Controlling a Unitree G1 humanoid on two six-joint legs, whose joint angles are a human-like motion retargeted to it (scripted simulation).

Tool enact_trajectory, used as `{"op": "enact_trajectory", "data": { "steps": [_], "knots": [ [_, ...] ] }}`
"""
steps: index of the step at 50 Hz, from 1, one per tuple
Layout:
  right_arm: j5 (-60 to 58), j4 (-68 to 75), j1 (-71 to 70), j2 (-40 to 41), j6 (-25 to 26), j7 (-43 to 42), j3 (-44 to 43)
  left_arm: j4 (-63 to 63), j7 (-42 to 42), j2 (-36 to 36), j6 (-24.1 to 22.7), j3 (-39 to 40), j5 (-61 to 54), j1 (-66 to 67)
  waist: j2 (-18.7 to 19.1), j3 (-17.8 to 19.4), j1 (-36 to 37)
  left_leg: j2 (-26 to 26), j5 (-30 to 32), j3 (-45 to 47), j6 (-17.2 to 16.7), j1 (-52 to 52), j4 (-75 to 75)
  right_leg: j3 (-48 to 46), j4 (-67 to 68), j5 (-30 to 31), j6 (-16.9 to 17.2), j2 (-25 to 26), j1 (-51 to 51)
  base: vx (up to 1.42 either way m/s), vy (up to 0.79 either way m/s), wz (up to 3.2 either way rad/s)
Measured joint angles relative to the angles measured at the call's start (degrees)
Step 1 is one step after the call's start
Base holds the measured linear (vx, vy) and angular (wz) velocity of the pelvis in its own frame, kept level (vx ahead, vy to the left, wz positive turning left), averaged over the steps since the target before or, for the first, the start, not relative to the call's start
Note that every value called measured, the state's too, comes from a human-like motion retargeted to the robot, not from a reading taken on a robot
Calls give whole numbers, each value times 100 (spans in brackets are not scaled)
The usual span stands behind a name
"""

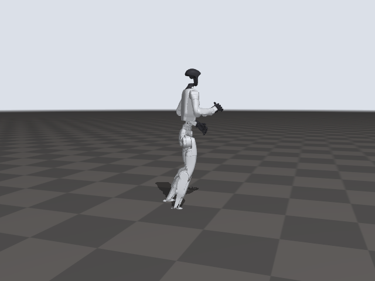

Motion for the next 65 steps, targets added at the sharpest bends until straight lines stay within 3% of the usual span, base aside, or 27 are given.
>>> {"op": "enact_trajectory", "data": {
  "steps": [5,10,14,18,22,28,30,38,45,54,60,65],
  "knots": [
    [-592,2135,420,-24,441,938,903,-503,-51,129,-37,-18,320,-457,-11,-125,244,-41,-53,-159,60,-95,172,-226,-346,234,-75,14,250,-3,8,30],
    [-1269,5039,655,282,904,1650,1630,-730,527,51,-124,189,433,-1262,16,-176,443,-16,-219,-303,117,-201,534,-423,-473,417,-172,64,475,-4,10,31],
    [-1328,7016,706,629,1095,1593,1672,-633,1220,-73,-175,440,284,-1886,71,-97,469,28,-437,-374,149,-218,845,-491,-297,408,-260,86,563,-4,13,17],
    [-786,8121,636,813,1086,1165,1279,-499,1643,-234,-230,454,-43,-2249,95,123,378,34,-654,-380,202,-64,966,-515,391,198,-379,-21,461,-5,16,3],
    [1,8472,371,810,914,858,825,-393,1606,-416,-225,206,-350,-2423,-86,444,277,-248,-579,-133,281,368,456,-1096,1760,-181,-623,-507,-251,-3,13,-21],
    [553,8540,85,824,812,748,522,99,1156,-719,-35,-437,-359,-2333,-483,749,-296,-1039,-331,-229,290,645,16,85,3353,-718,-281,-723,-1704,-3,11,55],
    [689,8704,-121,852,803,733,475,571,1020,-853,-30,-619,-296,-2519,-840,355,-568,-1686,753,-409,374,1047,-2046,521,3621,-772,-139,-978,-2679,6,6,85],
    [757,9202,-75,1223,951,470,299,2335,1105,-1176,262,-942,215,-2330,-853,275,-826,-2036,1345,-900,423,1428,-2972,1386,3257,-507,319,-135,-3649,4,3,53],
    [751,9611,48,1588,1097,260,-90,4583,1307,-1619,492,-789,754,-2250,-672,116,-788,-2108,1251,-1220,613,1442,-2998,1765,2720,33,528,373,-3837,13,3,29],
    [707,9839,283,1836,1271,360,-486,6369,1301,-1917,660,-431,864,-2125,-518,159,-788,-2209,1250,-1570,800,1928,-2984,2109,3064,1041,668,473,-3496,19,2,35],
    [630,9728,415,1856,1266,319,-476,6688,1279,-1869,641,-260,656,-2077,-461,194,-922,-2278,1347,-633,730,2331,-2784,2024,3373,931,592,258,-3106,16,3,63],
    [624,9545,491,1826,1178,240,-370,6716,1281,-1761,591,-157,493,-2128,-528,295,-979,-2231,1231,-375,620,2317,-2012,1902,3587,623,532,92,-2715,7,-1,43]
  ]
}}
